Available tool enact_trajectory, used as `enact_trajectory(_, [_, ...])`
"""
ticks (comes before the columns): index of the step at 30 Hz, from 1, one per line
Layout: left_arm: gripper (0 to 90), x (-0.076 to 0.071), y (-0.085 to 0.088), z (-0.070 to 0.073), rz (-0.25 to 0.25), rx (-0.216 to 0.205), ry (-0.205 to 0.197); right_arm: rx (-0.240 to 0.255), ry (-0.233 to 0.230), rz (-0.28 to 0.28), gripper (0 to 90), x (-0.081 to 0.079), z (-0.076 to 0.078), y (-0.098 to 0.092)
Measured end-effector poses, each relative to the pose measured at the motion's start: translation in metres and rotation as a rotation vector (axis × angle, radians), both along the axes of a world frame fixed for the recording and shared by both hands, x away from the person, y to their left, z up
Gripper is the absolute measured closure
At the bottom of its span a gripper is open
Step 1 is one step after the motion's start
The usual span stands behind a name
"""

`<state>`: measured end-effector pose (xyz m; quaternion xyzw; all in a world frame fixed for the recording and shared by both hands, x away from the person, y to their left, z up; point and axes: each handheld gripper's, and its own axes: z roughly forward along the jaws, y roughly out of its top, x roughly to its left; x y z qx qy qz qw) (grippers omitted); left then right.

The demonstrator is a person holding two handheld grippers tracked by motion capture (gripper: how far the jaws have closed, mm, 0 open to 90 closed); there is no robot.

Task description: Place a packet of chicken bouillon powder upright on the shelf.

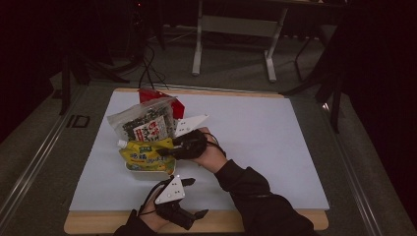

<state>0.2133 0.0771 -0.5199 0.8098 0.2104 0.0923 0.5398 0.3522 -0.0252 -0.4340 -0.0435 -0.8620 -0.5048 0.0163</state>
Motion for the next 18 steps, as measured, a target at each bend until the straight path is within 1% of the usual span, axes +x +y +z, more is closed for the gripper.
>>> enact_trajectory(1, [2.5, 0.0, 0.0, 0.0, 0.0, 0.0, 0.0, 0.0, -0.006, -0.006, 76.0, 0.0, 0.002, -0.002])
enact_trajectory(2, [2.5, 0.0, 0.0, 0.0, -0.001, -0.003, 0.004, 0.006, -0.012, -0.015, 70.6, 0.0, 0.005, -0.005])
enact_trajectory(5, [2.5, 0.001, 0.0, 0.0, 0.001, -0.003, 0.006, 0.008, -0.017, -0.023, 66.2, 0.001, 0.008, -0.01])
enact_trajectory(7, [2.5, 0.001, 0.0, 0.0, 0.001, -0.003, 0.006, 0.008, -0.024, -0.029, 66.2, 0.001, 0.008, -0.012])
enact_trajectory(8, [2.6, 0.001, 0.0, -0.001, 0.003, -0.003, 0.007, 0.014, -0.017, -0.034, 61.3, 0.002, 0.008, -0.016])
enact_trajectory(10, [2.5, 0.001, 0.0, -0.001, 0.004, 0.0, 0.005, 0.015, -0.016, -0.042, 57.6, 0.002, 0.008, -0.02])
enact_trajectory(11, [2.6, 0.001, 0.0, -0.001, 0.005, 0.001, 0.005, 0.013, -0.02, -0.047, 56.3, 0.002, 0.008, -0.023])
enact_trajectory(14, [2.5, 0.001, 0.0, -0.001, 0.007, 0.0, 0.005, 0.013, -0.023, -0.056, 55.8, 0.002, 0.008, -0.026])
enact_trajectory(15, [2.5, 0.001, 0.0, -0.001, 0.008, 0.003, 0.005, 0.008, -0.029, -0.067, 53.5, 0.002, 0.008, -0.034])
enact_trajectory(16, [2.6, 0.001, 0.0, -0.001, 0.007, 0.002, 0.004, 0.005, -0.034, -0.068, 52.4, 0.001, 0.008, -0.035])
enact_trajectory(18, [2.6, 0.001, 0.0, -0.001, 0.006, 0.001, 0.005, 0.006, -0.036, -0.084, 47.1, 0.001, 0.008, -0.039])
